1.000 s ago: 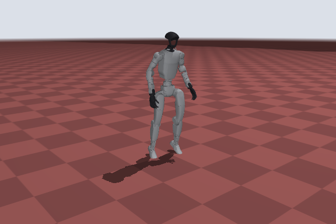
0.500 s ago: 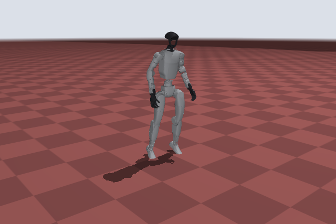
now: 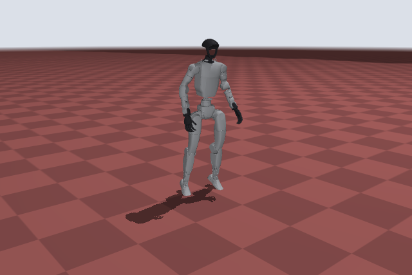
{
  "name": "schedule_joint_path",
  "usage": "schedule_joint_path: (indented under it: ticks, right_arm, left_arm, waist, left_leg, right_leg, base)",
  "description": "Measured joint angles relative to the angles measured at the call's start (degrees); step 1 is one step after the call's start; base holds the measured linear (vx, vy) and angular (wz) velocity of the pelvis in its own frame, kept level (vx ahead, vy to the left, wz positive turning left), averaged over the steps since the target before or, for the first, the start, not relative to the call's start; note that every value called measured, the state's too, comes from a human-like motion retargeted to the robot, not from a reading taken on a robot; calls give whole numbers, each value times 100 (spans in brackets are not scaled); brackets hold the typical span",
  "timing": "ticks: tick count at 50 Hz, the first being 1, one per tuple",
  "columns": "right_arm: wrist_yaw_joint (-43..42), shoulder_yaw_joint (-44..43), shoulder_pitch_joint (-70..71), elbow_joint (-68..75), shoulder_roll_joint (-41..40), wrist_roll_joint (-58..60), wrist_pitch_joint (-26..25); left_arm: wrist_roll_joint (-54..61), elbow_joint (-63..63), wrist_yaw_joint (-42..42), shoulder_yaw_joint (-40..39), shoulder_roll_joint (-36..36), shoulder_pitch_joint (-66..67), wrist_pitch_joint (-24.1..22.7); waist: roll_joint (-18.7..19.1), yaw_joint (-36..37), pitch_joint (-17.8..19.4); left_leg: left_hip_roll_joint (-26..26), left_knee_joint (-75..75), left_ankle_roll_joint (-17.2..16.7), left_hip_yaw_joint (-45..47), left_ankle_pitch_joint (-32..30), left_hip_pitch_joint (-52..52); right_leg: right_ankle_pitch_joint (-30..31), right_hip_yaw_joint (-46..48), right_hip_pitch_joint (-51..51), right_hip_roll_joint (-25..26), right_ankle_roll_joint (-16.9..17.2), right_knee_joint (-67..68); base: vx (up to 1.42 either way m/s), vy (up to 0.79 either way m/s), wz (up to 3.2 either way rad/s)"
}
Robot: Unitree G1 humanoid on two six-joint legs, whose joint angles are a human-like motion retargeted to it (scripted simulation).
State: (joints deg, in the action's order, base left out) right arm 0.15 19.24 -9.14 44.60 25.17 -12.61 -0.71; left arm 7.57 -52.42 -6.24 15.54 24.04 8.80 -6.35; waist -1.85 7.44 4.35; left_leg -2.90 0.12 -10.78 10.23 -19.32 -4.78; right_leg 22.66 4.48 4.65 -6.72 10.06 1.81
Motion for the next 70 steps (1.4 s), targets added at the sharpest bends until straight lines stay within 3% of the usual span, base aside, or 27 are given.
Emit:
schedule_joint_path:
  ticks: [2,5,10,12,15,17,18,20,23,25,27,34,38,40,41,43,45,47,48,52,54,56,60,63,65,67,70]
  right_arm:
    - [-106,-105,-166,-94,-78,-203,37]
    - [-151,-115,-141,111,-148,-392,-86]
    - [-90,-142,-24,519,-180,-220,-197]
    - [-95,-202,100,514,-117,-333,-237]
    - [-360,-182,616,784,35,-731,-226]
    - [-728,-185,849,960,83,-886,-111]
    - [-895,-198,922,969,79,-918,-51]
    - [-1046,-265,695,671,70,-925,63]
    - [-394,-352,53,42,100,-848,142]
    - [213,-430,-203,-201,161,-633,126]
    - [449,-482,-274,-331,258,-426,80]
    - [151,-446,277,-7,656,-310,-50]
    - [92,-661,302,-409,1077,-597,27]
    - [13,-767,314,-769,1343,-808,27]
    - [-99,-797,408,-928,1488,-980,29]
    - [-359,-808,563,-1097,1676,-1304,130]
    - [-694,-760,640,-1012,1584,-1509,276]
    - [-1082,-558,764,-526,1098,-1498,363]
    - [-1177,-465,739,-239,796,-1428,386]
    - [-376,-480,412,670,-258,-1036,303]
    - [-48,-465,304,992,-604,-658,191]
    - [44,-303,307,1308,-845,-374,59]
    - [-50,-105,542,1859,-1162,-403,-86]
    - [-170,-88,646,1979,-1196,-467,-28]
    - [-187,-1,807,2024,-1189,-547,-95]
    - [-184,18,951,1987,-1122,-597,-150]
    - [-412,83,1255,1831,-933,-734,-156]
  left_arm:
    - [-3,54,-46,114,88,-2,5]
    - [148,-2,-179,155,74,-199,111]
    - [60,92,-235,78,52,-491,140]
    - [210,227,-362,-69,66,-681,199]
    - [875,144,-704,-381,92,-1107,274]
    - [1296,-87,-987,-548,53,-1197,307]
    - [1480,-219,-1120,-576,7,-1231,314]
    - [1555,-332,-1196,-514,-103,-1046,234]
    - [653,-222,-502,-392,-105,-447,78]
    - [-88,-93,34,-450,1,-94,-2]
    - [-231,71,216,-550,129,134,5]
    - [154,333,188,-591,734,142,61]
    - [259,649,161,-447,1244,-29,39]
    - [573,973,41,-419,1528,-125,62]
    - [877,1162,-38,-449,1687,-229,105]
    - [1364,1381,-180,-549,1888,-377,176]
    - [1647,1288,-439,-655,1795,-440,261]
    - [1685,647,-811,-567,1292,-617,240]
    - [1594,208,-882,-490,955,-668,171]
    - [638,-1199,-160,-544,-346,-738,43]
    - [141,-1372,86,-566,-727,-661,26]
    - [-205,-1369,125,-391,-902,-604,59]
    - [-313,-1355,59,112,-974,-728,124]
    - [-340,-1406,32,333,-1015,-786,63]
    - [-220,-1427,-44,451,-1005,-906,155]
    - [-90,-1390,-98,433,-968,-1019,242]
    - [312,-1257,-392,364,-789,-1298,387]
  waist:
    - [-108,6,161]
    - [-46,0,488]
    - [-16,6,778]
    - [63,31,1035]
    - [109,-27,1453]
    - [53,-145,1351]
    - [26,-211,1163]
    - [-22,-188,747]
    - [-85,16,165]
    - [-115,44,-57]
    - [-103,4,-65]
    - [27,-32,488]
    - [60,52,691]
    - [107,58,924]
    - [141,37,1151]
    - [181,1,1475]
    - [165,-22,1568]
    - [56,-47,1179]
    - [11,-60,920]
    - [0,-197,32]
    - [33,-242,-103]
    - [15,-209,-127]
    - [-71,-22,167]
    - [-33,37,363]
    - [-22,82,487]
    - [31,39,727]
    - [127,-30,1316]
  left_leg:
    - [119,173,112,63,102,-63]
    - [180,593,261,-75,387,-124]
    - [205,1031,309,-268,802,-122]
    - [169,1451,465,-382,1847,-223]
    - [85,3200,1059,-361,4607,67]
    - [36,4208,1722,-305,5216,659]
    - [4,4380,1806,-268,5076,989]
    - [5,3737,1486,-162,4134,1046]
    - [117,1439,726,-271,1431,357]
    - [108,394,214,-309,209,58]
    - [58,125,-9,-200,142,-66]
    - [112,453,61,-273,561,-146]
    - [203,620,62,-509,725,25]
    - [253,899,211,-647,1568,7]
    - [246,1458,423,-652,2578,64]
    - [214,2815,1133,-650,4308,402]
    - [181,4077,2003,-632,5046,941]
    - [170,3884,1858,-546,4568,1261]
    - [183,3273,1533,-517,4008,1145]
    - [159,444,294,-666,614,461]
    - [64,-30,-159,-512,82,304]
    - [31,-101,-246,-286,149,221]
    - [71,232,26,-124,396,22]
    - [46,960,7,-362,838,108]
    - [134,774,141,-729,791,-51]
    - [150,1048,265,-886,1665,-203]
    - [92,2612,1027,-846,4329,-88]
  right_leg:
    - [-258,-162,-59,-42,130,356]
    - [-485,-353,128,12,-189,388]
    - [-587,-759,273,42,-117,405]
    - [-1773,-822,345,83,-404,902]
    - [-4868,-637,-131,92,-1238,3041]
    - [-5649,-574,-689,76,-1853,4064]
    - [-5531,-542,-975,62,-1864,4180]
    - [-4486,-553,-1071,46,-1432,3545]
    - [-1300,-794,-488,93,-362,1190]
    - [210,-719,-218,44,261,133]
    - [362,-491,-79,13,408,-122]
    - [-166,-456,187,34,130,86]
    - [-443,-897,127,32,200,87]
    - [-1369,-1108,177,64,39,371]
    - [-2455,-1014,119,79,-223,975]
    - [-4446,-809,-251,117,-1055,2497]
    - [-5454,-739,-847,156,-1921,3968]
    - [-4950,-709,-1294,111,-1733,4007]
    - [-4317,-689,-1228,88,-1395,3466]
    - [-408,-621,-329,98,-3,200]
    - [239,-427,-135,85,303,-324]
    - [221,-176,-55,61,322,-382]
    - [-85,1,166,69,75,-122]
    - [-436,-101,336,132,-84,65]
    - [-441,-278,400,162,-116,76]
    - [-1268,-414,595,190,-281,307]
    - [-4159,-289,562,235,-999,1820]
  base:
    - [0,0,0]
    - [0,0,0]
    - [0,1,-4]
    - [-5,5,-25]
    - [-11,5,-10]
    - [-5,2,18]
    - [6,1,18]
    - [17,0,-10]
    - [23,-3,-41]
    - [16,-4,-10]
    - [7,-2,16]
    - [0,0,6]
    - [0,0,0]
    - [-7,3,18]
    - [-12,4,26]
    - [-13,3,24]
    - [-5,1,8]
    - [6,0,3]
    - [15,-1,12]
    - [13,-2,37]
    - [6,-2,33]
    - [0,0,0]
    - [-4,-1,-5]
    - [0,0,0]
    - [-3,0,-2]
    - [-8,2,12]
    - [-15,2,14]
